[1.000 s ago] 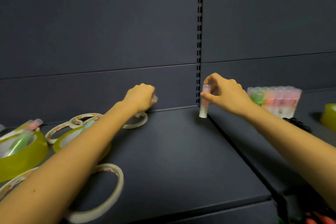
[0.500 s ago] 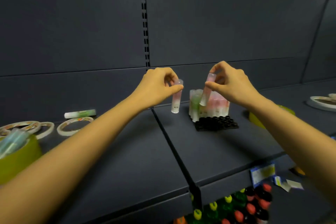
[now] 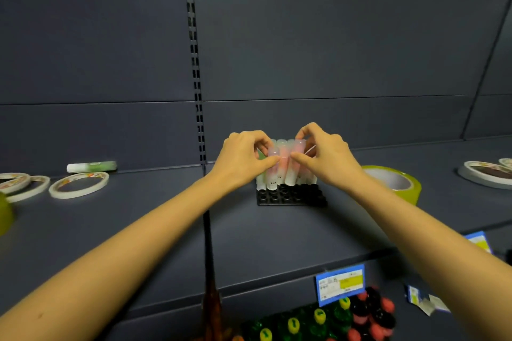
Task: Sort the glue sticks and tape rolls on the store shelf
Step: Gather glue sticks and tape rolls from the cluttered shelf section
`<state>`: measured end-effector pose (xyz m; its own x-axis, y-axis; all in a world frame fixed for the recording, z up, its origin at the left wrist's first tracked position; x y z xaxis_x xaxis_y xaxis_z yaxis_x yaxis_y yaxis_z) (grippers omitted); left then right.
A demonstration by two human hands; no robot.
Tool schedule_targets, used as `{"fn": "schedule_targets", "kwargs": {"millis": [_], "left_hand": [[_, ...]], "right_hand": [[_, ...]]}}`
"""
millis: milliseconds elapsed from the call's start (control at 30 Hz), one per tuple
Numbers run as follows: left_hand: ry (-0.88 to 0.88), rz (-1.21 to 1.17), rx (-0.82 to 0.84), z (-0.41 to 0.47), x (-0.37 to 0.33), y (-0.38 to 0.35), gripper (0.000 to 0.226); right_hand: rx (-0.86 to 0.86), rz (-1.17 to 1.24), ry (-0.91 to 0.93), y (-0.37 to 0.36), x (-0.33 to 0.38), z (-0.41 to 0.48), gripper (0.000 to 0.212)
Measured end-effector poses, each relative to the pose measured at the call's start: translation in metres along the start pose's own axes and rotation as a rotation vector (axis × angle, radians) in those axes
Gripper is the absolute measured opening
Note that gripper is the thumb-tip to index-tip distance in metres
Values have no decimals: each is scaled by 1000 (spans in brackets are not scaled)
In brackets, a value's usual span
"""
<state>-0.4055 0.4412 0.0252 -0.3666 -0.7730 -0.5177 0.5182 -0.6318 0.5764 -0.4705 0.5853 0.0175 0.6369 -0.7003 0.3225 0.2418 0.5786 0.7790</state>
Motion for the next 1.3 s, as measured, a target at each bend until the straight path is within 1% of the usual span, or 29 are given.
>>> {"fn": "schedule_targets", "kwargs": {"millis": [167,267,467,533,600,767,933,1067,1167,1233,1300], "left_hand": [[-6,45,-31,0,-2,-7,22],[-37,129,-48,-1,-4,-10,20],[-55,230,-71,-2,-5,-15,20],[-65,298,-80,-3,-4,-15,20],[-116,404,-92,-3,-6,-14,20],[-197,582,5,0,-2,-19,24],[-207,568,16,1,0,-22,22],[-170,529,58,5,2,-16,24],[-126,497,120,5,1,-7,29],[-112,503,83,-2,1,4,29],[-88,507,-4,-13,4,21,27]], "right_hand": [[11,11,37,-8,-5,4,29],[32,25,48,-12,-7,6,30],[19,46,83,-15,-8,9,28],[8,51,97,-15,-8,9,28],[-12,53,121,-15,-9,10,28],[-72,7,181,-17,-6,8,28],[-57,-29,187,-21,-2,8,35],[-92,-249,237,-15,6,13,30],[-33,-321,221,-3,12,22,35],[30,-362,218,3,16,28,39],[55,-421,233,8,23,32,41]]}}
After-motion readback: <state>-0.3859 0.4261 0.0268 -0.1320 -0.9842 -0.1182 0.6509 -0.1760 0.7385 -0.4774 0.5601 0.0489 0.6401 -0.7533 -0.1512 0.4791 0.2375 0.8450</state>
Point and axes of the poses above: each hand's wrist, its own z-axis towards the middle knuckle, its own y-axis out of the back of the hand, x = y × z, the point moved 5 cm from there along z, towards the middle knuckle, and after that the axes turned 9 degrees about -z, right-handed, at the moved point
